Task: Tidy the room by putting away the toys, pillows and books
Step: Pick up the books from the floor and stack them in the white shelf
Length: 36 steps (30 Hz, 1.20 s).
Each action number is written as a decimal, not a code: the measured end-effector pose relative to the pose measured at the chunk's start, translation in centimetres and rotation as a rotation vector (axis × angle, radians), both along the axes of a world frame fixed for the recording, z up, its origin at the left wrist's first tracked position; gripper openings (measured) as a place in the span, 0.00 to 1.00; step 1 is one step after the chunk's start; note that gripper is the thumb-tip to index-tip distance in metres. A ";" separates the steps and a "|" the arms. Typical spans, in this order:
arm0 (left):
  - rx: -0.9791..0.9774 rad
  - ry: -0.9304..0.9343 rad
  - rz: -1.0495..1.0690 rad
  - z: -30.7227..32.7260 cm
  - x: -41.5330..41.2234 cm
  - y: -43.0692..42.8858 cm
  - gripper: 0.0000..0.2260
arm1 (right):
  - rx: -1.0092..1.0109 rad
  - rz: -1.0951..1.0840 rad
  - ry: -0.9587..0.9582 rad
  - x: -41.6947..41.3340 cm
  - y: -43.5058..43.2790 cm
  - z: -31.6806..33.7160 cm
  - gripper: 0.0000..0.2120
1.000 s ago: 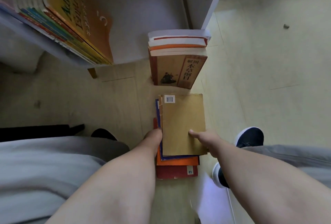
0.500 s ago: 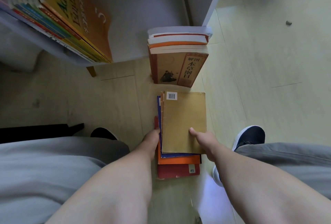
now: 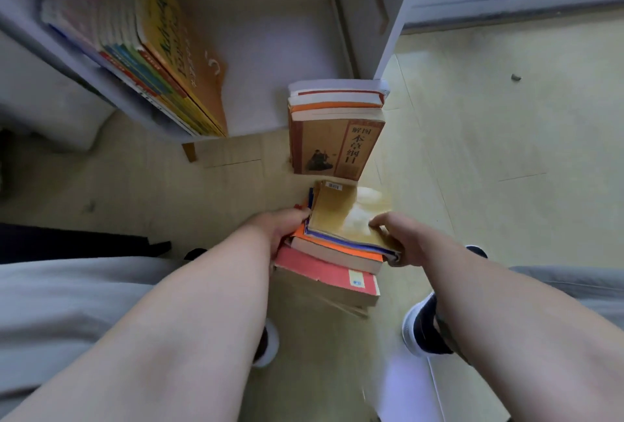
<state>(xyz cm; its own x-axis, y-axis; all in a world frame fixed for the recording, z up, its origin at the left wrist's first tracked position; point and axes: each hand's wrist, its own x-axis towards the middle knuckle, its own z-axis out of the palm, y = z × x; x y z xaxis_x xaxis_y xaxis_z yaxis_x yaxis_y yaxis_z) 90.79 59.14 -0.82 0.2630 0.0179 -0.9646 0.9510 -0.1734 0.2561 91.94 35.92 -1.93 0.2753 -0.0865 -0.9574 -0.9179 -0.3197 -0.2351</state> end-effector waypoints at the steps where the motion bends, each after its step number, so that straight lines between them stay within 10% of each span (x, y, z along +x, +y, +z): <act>1: -0.016 -0.022 0.025 0.8 0.5 0.1 0.22 | 0.011 -0.010 -0.004 0.7 -0.2 0.8 0.09; 10: -0.068 -0.004 0.203 5.4 3.0 -0.5 0.08 | -0.039 -0.475 0.025 3.8 -2.6 4.3 0.10; 28: -0.283 0.014 0.595 4.5 6.4 -1.8 0.16 | 0.310 -1.029 0.050 0.6 -8.4 3.2 0.10; 36: -0.328 -0.028 0.726 6.5 10.3 -0.9 0.14 | 0.196 -0.525 0.146 -1.1 -9.6 3.3 0.13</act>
<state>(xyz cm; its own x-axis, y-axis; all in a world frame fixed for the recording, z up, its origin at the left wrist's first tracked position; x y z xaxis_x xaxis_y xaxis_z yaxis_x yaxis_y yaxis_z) 101.08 58.19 5.69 0.3187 -0.0898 -0.9436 0.7897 0.5758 0.2119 90.82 26.31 1.38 0.1075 0.0071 -0.9942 -0.9691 0.2242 -0.1032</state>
